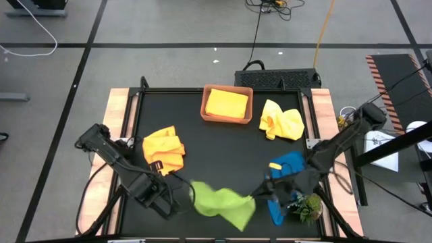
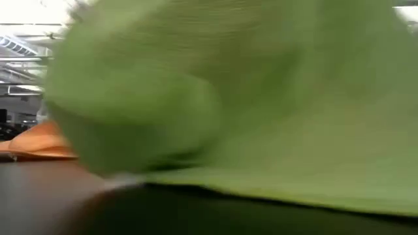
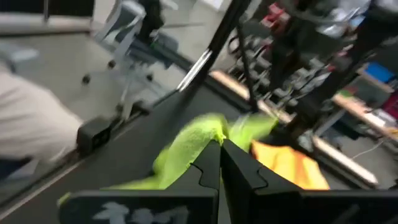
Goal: Fold microfiber towels
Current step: Fold the light green microfiber towel
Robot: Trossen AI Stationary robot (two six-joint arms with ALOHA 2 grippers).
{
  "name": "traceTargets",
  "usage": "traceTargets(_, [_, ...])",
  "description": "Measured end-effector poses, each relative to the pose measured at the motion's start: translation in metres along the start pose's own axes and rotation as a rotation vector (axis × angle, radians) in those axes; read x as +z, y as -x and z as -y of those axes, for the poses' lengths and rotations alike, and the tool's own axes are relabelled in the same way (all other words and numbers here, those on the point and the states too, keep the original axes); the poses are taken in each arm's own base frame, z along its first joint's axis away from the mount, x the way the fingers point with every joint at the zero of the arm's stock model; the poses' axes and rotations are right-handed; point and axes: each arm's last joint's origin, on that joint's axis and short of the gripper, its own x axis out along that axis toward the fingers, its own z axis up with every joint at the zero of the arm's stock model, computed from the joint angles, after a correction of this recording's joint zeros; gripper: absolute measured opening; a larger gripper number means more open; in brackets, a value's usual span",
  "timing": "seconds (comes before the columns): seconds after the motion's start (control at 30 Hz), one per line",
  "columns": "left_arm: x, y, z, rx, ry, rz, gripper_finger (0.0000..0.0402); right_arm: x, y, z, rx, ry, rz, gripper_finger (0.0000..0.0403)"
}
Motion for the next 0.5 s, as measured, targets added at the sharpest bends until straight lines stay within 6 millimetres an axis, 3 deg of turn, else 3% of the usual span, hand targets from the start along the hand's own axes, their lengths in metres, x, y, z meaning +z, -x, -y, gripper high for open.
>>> traceTargets(0.3, [0.017, 0.03, -0.001, -0.07, -0.052, 0.224, 0.0002, 0.017, 0.027, 0.012, -0.019, -0.102, 0.089, 0.0])
traceTargets(0.5, [0.034, 0.022, 0.016, -0.124, -0.138, 0.447, 0.0007, 0.011, 0.026, 0.013, -0.012, -0.124, 0.032, 0.0])
